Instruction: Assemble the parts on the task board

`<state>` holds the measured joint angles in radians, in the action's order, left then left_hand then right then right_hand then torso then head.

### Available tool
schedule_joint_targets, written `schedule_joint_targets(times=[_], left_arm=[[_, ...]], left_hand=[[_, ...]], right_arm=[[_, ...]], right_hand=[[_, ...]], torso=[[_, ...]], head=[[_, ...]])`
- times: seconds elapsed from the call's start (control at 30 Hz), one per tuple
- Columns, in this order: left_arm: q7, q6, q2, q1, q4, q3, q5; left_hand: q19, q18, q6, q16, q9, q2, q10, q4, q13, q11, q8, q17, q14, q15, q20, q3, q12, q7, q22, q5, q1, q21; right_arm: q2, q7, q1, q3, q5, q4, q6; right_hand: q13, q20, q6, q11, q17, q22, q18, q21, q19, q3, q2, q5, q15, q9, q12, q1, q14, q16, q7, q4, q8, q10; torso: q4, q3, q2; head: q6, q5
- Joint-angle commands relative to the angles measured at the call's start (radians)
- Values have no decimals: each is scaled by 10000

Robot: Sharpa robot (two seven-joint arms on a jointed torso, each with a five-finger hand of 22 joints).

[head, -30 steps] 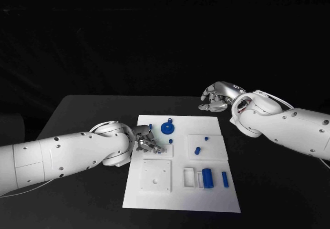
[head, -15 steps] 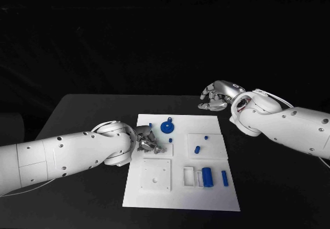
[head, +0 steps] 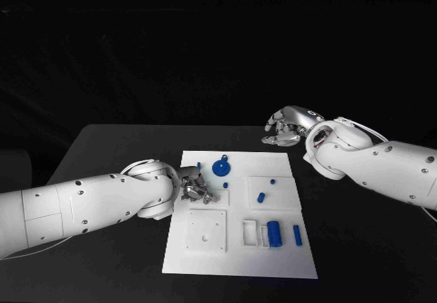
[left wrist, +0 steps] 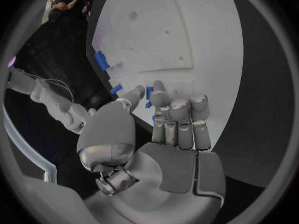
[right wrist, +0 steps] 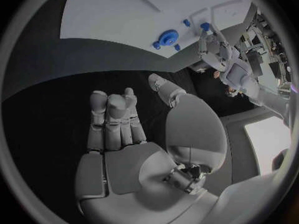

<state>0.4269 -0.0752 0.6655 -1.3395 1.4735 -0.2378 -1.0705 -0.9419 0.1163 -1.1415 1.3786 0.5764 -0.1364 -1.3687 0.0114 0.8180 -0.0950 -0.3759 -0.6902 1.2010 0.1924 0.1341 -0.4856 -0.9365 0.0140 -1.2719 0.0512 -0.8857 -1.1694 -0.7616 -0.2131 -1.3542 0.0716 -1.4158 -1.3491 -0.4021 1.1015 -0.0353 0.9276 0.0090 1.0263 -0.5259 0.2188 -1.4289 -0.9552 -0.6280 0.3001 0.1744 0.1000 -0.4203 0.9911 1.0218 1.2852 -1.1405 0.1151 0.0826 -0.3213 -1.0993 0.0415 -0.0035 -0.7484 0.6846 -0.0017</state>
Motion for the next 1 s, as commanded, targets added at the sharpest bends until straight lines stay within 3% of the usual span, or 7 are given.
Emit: schedule_joint_targets(times=[0.03, 0.23, 0.57, 0.7, 1.0], left_arm=[[-13, 131, -17, 11, -11, -1, -7], [-27, 109, -19, 11, -12, 0, 80], [-36, 100, -20, 12, -21, 0, 215], [-42, 91, 7, 13, -14, 1, 269], [-68, -12, 69, 24, 32, 4, 368]], left_hand=[[-15, -80, -75, 24, -21, 297, -68, 4, 16, -8, -5, -9, 27, 33, 1237, 90, -55, 11, -9, 70, 51, -38], [26, -87, -80, 13, -54, 810, -47, -22, 22, -8, 37, -14, 12, 31, 1236, 182, -49, 20, -23, 118, 139, -27], [87, -99, 89, -19, -124, 1110, 18, -402, 31, 54, 173, -17, -41, -7, 1235, 237, -35, 83, -55, 313, 58, -18], [93, -117, 143, -26, -154, 1151, 32, -681, 36, 85, 229, -22, -51, -32, 1230, 207, -41, 113, -66, 830, 47, -17], [72, -163, 223, -38, -189, 1554, 45, -1507, 37, 133, 309, -32, -54, -75, 1215, -14, -50, 163, -82, 1928, 102, -22]], right_arm=[[0, 22, 1, -1, -78, -12, 131], [5, 20, 1, -1, -78, -11, 137], [9, 22, 1, 1, -78, -7, 149], [6, 26, 2, 2, -78, -2, 161], [12, 33, 25, 10, -78, 20, 170]], right_hand=[[-13, 8, 3, -27, 11, -16, 430, 44, -75, 27, -17, 41, 29, -12, 57, 7, 24, 51, 45, -49, -10, -3], [-15, 8, 4, -27, 13, -17, 430, 45, -76, 23, -16, 43, 30, -13, 58, 10, 25, 52, 45, -54, -10, -4], [-17, 7, 4, -28, 15, -20, 430, 46, -78, 17, -15, 46, 31, -13, 60, 18, 27, 53, 44, -57, -10, -5], [-18, 7, 4, -29, 15, -21, 430, 47, -79, 16, -15, 47, 31, -13, 61, 20, 28, 54, 44, -58, -10, -5], [-19, 6, 4, -29, 17, -23, 430, 48, -80, 15, -14, 48, 32, -14, 62, 22, 29, 55, 43, -61, -10, -5]], torso=[[1, -4, 1], [5, -5, -3], [4, -5, -1], [1, -5, -1], [0, -1, -5]], head=[[1, -5], [-1, -7], [-6, 5], [-2, 9], [6, 10]])
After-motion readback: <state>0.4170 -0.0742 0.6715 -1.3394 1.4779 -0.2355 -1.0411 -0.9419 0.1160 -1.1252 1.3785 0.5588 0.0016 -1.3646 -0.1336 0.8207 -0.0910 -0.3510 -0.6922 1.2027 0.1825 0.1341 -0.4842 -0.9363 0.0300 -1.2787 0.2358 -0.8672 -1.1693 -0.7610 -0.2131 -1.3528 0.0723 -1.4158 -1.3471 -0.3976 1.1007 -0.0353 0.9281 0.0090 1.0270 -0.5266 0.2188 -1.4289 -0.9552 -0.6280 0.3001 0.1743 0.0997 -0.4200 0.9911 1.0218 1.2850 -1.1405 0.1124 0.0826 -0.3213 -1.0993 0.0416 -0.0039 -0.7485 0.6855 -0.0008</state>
